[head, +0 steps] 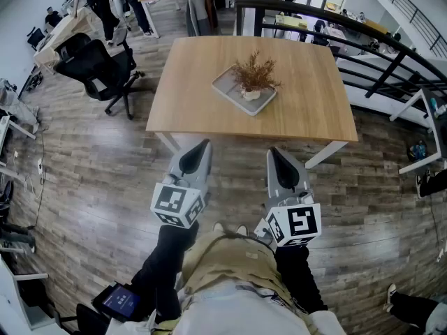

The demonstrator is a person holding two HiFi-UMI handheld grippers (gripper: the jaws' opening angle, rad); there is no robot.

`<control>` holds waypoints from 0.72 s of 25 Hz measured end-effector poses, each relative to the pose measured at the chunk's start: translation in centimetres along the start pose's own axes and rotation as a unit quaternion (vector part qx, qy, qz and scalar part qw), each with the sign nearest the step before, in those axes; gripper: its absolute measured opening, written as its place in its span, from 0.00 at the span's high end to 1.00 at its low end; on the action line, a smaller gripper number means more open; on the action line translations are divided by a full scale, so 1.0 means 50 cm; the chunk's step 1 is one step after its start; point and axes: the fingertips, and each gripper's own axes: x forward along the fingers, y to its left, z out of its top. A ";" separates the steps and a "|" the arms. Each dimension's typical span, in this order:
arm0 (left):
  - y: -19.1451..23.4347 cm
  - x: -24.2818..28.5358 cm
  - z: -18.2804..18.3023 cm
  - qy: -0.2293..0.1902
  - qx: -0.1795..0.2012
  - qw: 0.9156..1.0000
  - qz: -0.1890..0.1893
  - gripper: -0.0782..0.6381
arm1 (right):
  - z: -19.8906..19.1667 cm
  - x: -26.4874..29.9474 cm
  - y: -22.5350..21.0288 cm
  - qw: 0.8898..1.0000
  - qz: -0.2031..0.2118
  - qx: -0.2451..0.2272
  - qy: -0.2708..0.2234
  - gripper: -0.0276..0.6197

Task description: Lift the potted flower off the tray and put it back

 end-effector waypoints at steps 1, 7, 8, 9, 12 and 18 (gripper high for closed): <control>0.002 0.002 0.002 0.000 0.000 1.000 0.001 0.89 | 0.003 0.003 0.003 1.000 0.004 -0.002 -0.002 0.95; 0.004 0.009 0.004 0.003 -0.001 1.000 0.005 0.89 | 0.008 0.012 0.006 1.000 0.017 -0.006 -0.006 0.95; 0.003 0.009 0.003 0.004 -0.001 1.000 0.005 0.89 | 0.007 0.012 0.005 1.000 0.017 -0.006 -0.005 0.95; 0.003 0.011 0.002 0.005 -0.001 1.000 0.005 0.89 | 0.007 0.014 0.003 1.000 0.017 -0.004 -0.004 0.95; 0.010 0.016 0.001 0.011 -0.002 1.000 0.006 0.89 | 0.009 0.022 -0.002 1.000 0.016 0.011 -0.004 0.95; 0.006 0.020 -0.019 0.015 0.000 1.000 0.013 0.89 | -0.016 0.013 -0.016 1.000 0.024 0.017 -0.002 0.95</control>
